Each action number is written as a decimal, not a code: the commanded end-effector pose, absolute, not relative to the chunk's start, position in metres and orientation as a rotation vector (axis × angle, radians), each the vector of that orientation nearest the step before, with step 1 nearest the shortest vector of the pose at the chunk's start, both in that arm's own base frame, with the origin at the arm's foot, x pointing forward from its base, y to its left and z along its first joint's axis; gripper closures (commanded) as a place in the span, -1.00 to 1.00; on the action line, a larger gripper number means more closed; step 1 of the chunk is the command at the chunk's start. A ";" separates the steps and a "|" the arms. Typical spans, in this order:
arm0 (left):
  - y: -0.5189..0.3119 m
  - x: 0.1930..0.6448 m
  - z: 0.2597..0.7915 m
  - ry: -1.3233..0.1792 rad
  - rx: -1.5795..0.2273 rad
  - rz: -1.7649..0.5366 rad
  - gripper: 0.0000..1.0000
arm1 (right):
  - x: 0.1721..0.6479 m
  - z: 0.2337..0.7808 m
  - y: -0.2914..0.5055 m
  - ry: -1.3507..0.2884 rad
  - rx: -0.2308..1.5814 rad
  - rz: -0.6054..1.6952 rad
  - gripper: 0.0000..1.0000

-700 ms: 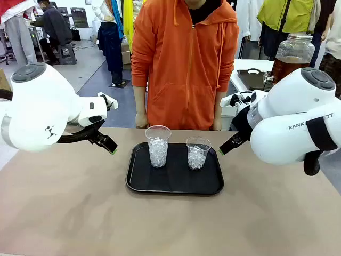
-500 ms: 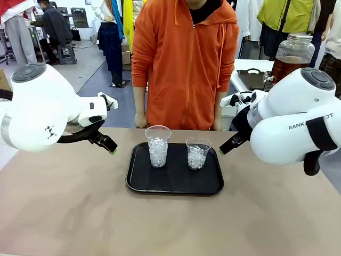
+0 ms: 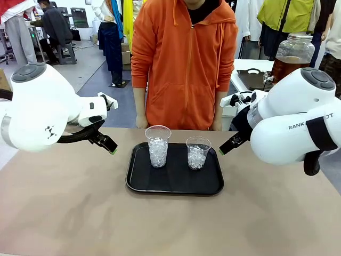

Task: Pour the drink into the iced cup.
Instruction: Pick up the iced cup indicated by the human and present it to them.

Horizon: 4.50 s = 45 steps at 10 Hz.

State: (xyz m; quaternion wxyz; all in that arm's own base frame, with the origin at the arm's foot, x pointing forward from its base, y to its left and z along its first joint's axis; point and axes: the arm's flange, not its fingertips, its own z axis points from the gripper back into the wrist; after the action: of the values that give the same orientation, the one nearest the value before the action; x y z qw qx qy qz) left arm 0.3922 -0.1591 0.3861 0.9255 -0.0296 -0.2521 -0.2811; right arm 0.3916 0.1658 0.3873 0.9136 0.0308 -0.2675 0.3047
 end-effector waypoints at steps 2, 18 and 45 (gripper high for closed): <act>-0.157 0.393 0.388 -0.521 -0.053 -0.582 -1.00 | 0.392 0.390 0.164 -0.557 0.062 0.628 -1.00; -0.113 0.415 0.500 -0.492 -0.627 -0.268 -1.00 | 0.423 0.489 0.066 -0.461 0.889 0.345 -1.00; -0.022 0.532 0.387 -0.158 -1.332 -0.114 -1.00 | 0.513 0.362 -0.013 -0.024 1.495 -0.030 -1.00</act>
State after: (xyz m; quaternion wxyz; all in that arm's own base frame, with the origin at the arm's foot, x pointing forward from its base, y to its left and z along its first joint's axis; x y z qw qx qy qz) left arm 0.5289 -0.0241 0.3845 0.7924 -0.6042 -0.0732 -0.0407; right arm 0.5067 -0.0125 0.3580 0.7476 0.6637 0.0012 -0.0248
